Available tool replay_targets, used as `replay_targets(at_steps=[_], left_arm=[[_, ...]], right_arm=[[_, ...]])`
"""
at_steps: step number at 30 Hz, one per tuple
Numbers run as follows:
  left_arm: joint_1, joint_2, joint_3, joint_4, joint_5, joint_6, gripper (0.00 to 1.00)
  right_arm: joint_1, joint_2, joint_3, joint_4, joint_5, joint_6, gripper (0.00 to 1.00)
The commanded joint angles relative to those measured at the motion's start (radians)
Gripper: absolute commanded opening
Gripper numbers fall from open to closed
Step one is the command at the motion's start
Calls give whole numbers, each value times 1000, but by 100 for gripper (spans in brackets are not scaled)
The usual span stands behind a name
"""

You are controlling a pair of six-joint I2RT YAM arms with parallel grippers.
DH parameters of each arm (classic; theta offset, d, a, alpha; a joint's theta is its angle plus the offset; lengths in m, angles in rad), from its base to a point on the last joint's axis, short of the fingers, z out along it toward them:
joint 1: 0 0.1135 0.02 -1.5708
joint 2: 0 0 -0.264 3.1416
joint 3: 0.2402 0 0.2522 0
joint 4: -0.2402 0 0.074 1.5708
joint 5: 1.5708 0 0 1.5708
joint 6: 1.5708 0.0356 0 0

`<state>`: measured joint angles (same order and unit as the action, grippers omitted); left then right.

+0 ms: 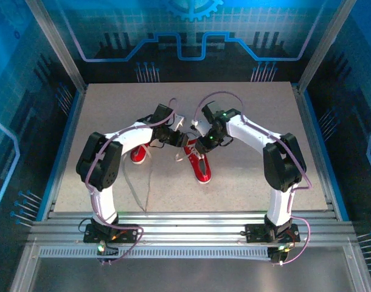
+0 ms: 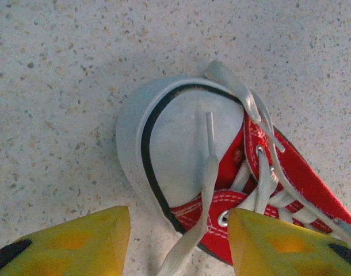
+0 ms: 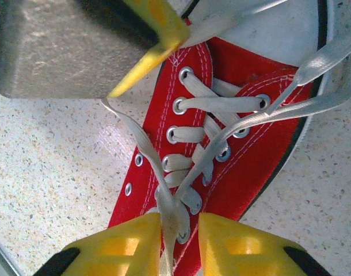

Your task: Tie the shoes

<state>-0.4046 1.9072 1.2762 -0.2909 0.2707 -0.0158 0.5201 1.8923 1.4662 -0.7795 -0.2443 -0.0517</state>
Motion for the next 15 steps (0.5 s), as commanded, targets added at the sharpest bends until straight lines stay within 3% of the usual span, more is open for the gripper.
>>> replay_targets(at_steps=[1, 10, 12, 15], left_arm=[[-12, 29, 42, -25, 27, 44, 48], [-31, 79, 63, -12, 33, 51, 48], [-36, 85, 63, -13, 30, 53, 40], [-36, 70, 51, -4, 28, 51, 17]], right_arm=[[-13, -2, -11, 6, -33, -3, 25], [-12, -2, -30, 5, -32, -1, 30], [-13, -3, -36, 3, -22, 3, 27], [-13, -16, -49, 16, 0, 13, 13]])
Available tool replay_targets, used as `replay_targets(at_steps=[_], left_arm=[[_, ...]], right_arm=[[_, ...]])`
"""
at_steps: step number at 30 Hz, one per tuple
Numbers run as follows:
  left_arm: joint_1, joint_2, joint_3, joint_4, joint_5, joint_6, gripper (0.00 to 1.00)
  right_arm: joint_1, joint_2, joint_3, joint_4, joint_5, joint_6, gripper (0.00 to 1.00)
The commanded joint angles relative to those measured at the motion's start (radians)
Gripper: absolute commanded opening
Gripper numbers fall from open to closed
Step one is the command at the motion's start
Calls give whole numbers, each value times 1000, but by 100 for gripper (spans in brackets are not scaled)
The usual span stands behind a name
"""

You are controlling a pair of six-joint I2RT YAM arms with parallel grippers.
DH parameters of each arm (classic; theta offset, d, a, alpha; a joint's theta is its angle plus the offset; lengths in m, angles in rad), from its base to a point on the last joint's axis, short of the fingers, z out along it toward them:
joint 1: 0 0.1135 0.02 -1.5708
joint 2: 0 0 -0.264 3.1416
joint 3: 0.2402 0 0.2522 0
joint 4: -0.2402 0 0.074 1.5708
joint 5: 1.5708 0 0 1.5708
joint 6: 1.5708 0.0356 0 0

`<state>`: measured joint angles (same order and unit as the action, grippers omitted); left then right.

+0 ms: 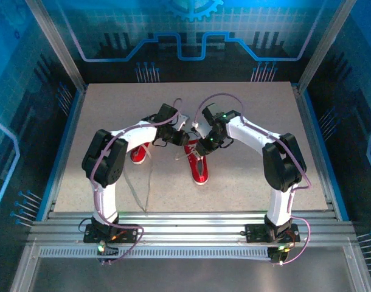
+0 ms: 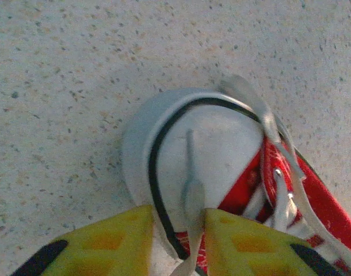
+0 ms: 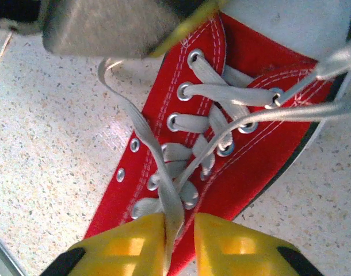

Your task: Tie the shoes

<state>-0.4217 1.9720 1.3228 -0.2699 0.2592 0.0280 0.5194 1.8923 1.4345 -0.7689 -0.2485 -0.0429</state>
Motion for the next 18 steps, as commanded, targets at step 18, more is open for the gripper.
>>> replay_targets(at_steps=[18], left_arm=[[-15, -306, -238, 187, 105, 153, 0]], right_arm=[[-19, -117, -148, 133, 131, 180, 0]])
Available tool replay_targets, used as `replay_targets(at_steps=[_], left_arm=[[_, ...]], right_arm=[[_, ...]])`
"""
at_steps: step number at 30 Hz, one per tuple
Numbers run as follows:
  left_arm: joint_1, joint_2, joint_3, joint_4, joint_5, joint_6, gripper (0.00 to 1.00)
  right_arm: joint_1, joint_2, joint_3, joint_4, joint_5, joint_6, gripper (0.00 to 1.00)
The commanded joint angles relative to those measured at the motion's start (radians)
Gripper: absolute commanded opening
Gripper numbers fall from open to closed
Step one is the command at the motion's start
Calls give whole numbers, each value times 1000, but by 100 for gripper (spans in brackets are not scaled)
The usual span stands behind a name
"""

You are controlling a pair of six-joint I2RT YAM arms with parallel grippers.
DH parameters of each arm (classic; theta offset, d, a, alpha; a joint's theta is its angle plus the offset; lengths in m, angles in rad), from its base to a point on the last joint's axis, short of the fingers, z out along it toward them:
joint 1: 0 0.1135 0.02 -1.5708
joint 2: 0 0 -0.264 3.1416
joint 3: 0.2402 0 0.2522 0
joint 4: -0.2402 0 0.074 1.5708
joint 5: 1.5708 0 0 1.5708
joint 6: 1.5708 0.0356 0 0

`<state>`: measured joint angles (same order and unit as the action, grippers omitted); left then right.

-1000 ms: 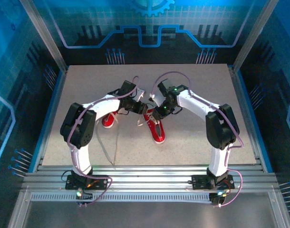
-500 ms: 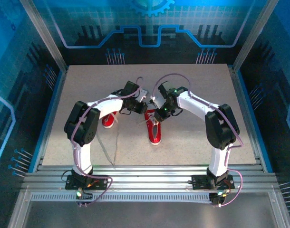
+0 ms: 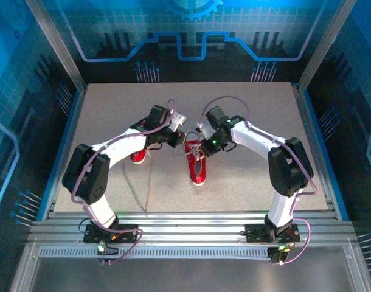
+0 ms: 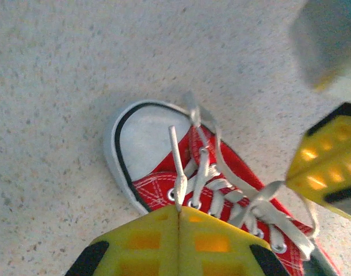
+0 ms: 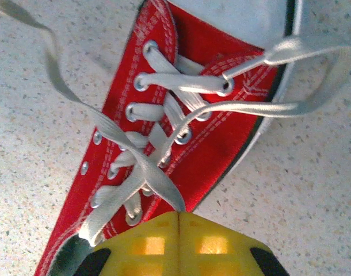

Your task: Tie the shoes

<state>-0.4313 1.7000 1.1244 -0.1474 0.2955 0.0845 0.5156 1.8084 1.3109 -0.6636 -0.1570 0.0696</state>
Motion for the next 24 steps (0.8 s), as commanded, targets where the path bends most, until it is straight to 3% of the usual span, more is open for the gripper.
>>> replay_targets(at_steps=[1, 5, 11, 17, 24], left_arm=[[-7, -35, -47, 64, 84, 123, 0], [-23, -38, -97, 66, 160, 256, 1], [-49, -60, -119, -32, 178, 415, 1], [-88, -50, -78, -181, 84, 554, 0], [-118, -39, -60, -198, 12, 639, 0]], right_arm=[[-18, -33, -31, 34, 29, 78, 0], [-19, -28, -51, 64, -53, 97, 0], [-19, -27, -89, 127, -166, 113, 0], [-20, -6, -101, 156, -192, 125, 0], [-48, -3, -138, 226, -265, 157, 0]])
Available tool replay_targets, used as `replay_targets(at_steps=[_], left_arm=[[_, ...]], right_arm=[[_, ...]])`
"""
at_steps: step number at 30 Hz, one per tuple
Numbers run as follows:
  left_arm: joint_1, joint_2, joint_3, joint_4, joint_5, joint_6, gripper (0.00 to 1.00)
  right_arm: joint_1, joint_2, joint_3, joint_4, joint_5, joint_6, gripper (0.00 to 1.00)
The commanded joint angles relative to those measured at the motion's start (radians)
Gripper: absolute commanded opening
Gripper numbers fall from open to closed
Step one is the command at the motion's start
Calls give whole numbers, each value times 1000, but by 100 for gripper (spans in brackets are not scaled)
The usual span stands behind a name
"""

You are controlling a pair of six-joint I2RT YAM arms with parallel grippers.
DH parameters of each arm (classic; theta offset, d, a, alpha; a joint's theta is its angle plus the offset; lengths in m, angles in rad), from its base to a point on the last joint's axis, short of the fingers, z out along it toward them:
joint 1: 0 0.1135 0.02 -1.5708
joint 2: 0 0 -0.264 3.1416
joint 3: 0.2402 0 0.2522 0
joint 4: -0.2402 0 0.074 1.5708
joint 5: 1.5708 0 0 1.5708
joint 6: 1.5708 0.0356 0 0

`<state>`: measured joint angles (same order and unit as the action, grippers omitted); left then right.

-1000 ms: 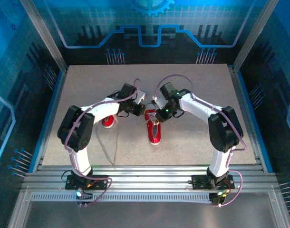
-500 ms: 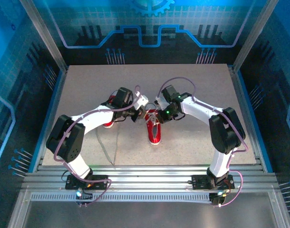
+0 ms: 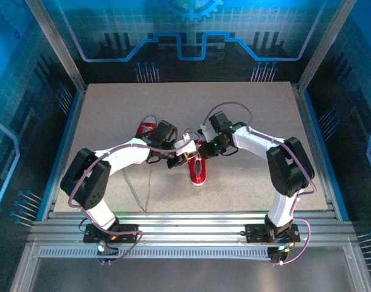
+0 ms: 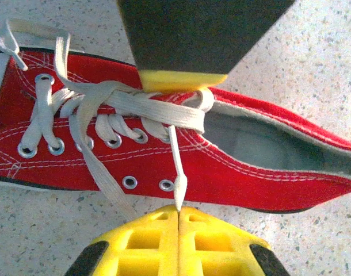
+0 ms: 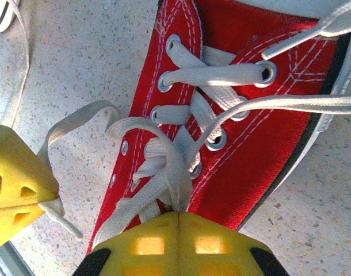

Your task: Tie the shoes

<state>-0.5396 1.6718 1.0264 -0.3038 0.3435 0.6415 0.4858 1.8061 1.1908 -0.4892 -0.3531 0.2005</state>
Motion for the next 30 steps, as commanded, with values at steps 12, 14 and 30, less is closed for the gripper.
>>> replay_targets(at_steps=[12, 14, 30], left_arm=[[-33, 42, 83, -52, -112, 159, 0], [-33, 49, 82, -54, -116, 160, 0], [-63, 66, 69, -32, -117, 157, 0]], right_arm=[[-35, 12, -37, 74, -124, 30, 0], [-35, 14, -36, 74, -124, 30, 0], [-37, 21, -37, 72, -132, 37, 0]])
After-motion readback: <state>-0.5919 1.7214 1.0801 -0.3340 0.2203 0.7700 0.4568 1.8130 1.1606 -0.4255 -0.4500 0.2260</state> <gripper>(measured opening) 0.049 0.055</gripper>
